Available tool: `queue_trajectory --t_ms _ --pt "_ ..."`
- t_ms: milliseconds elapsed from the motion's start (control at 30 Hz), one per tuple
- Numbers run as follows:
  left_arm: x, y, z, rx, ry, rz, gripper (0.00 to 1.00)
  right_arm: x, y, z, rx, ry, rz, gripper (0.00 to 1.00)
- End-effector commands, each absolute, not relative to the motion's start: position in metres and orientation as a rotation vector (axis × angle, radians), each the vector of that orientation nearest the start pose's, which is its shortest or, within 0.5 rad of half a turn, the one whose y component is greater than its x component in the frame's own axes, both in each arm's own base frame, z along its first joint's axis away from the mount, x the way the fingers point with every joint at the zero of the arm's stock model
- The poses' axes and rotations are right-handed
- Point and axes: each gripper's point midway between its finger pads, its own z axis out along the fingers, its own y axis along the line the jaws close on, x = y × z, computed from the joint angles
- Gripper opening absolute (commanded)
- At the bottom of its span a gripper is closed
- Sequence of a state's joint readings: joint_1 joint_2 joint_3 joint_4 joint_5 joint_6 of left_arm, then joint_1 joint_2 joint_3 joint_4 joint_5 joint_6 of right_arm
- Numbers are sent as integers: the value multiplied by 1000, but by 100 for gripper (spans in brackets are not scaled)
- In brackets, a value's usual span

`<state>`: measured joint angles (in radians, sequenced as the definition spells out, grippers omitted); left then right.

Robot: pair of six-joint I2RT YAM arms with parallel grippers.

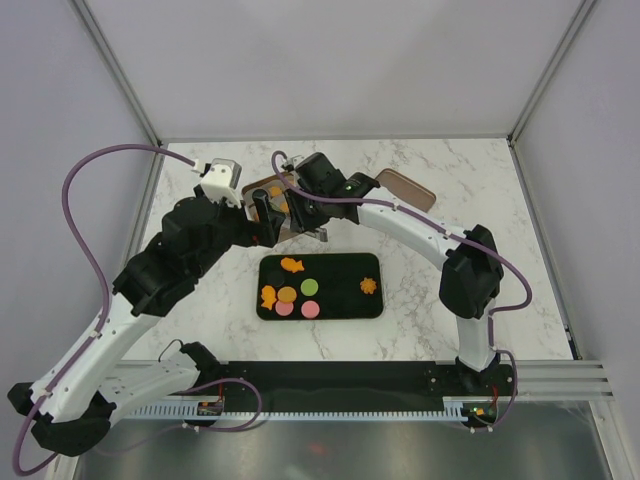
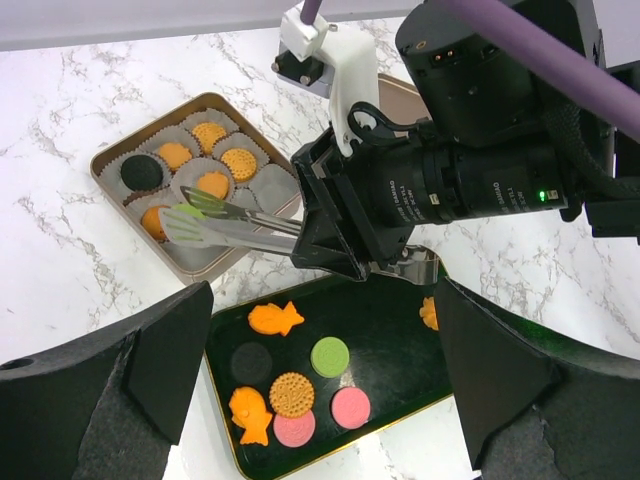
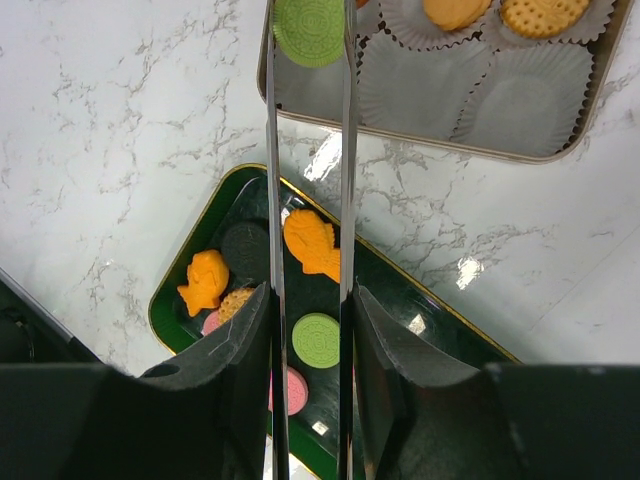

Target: Pack the cookies

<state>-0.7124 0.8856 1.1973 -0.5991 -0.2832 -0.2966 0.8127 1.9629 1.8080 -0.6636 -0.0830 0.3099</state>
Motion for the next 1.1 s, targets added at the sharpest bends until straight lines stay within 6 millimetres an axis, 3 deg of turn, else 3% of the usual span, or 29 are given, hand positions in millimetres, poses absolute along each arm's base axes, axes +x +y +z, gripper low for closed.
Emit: queue_trajectory --t_ms 0,1067 --pt "252 -163 352 202 1810 -429 100 331 401 174 -676 2354 649 35" --pt "256 -162 339 210 1829 -440 100 320 399 163 -697 2393 641 44"
